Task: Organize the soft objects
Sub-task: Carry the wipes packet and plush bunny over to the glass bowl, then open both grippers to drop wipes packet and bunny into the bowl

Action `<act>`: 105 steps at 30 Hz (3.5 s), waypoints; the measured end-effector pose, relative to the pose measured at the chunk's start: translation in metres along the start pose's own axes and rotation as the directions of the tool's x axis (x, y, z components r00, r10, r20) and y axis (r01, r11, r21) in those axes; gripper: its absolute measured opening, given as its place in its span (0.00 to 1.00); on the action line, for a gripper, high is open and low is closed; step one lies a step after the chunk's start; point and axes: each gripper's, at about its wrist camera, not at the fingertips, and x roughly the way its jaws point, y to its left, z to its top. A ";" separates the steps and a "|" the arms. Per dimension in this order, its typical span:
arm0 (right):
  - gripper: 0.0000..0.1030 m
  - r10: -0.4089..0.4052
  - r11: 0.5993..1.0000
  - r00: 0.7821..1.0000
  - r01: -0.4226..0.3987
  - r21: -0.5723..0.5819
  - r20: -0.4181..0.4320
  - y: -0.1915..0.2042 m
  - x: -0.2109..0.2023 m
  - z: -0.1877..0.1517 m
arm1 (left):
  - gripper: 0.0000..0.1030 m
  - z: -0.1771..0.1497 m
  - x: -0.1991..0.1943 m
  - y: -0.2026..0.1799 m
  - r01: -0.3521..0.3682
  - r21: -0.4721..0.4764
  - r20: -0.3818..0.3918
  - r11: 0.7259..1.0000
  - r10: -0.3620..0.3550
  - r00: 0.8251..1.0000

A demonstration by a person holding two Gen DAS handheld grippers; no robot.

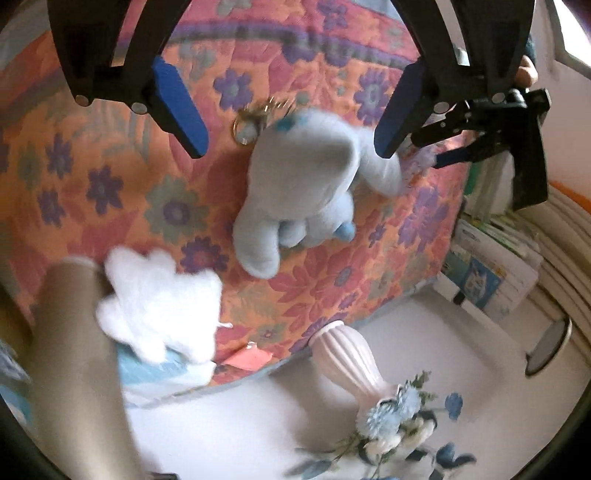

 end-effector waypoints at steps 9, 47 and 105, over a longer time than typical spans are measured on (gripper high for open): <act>0.67 -0.014 0.991 0.999 0.009 -0.133 -0.035 0.022 0.035 0.007 | 0.44 -0.006 0.001 -0.016 -0.023 -0.008 0.090 1.000 0.023 0.996; 0.59 -0.053 0.998 0.909 0.040 0.039 0.414 -0.047 -0.177 -0.026 | 0.36 0.017 -0.095 -0.152 0.315 0.103 0.341 0.943 -0.331 0.880; 0.90 -0.089 0.981 0.859 0.162 -0.103 0.503 -0.080 -0.244 -0.001 | 0.82 0.060 -0.097 -0.241 -0.106 0.299 0.445 0.948 -0.040 0.895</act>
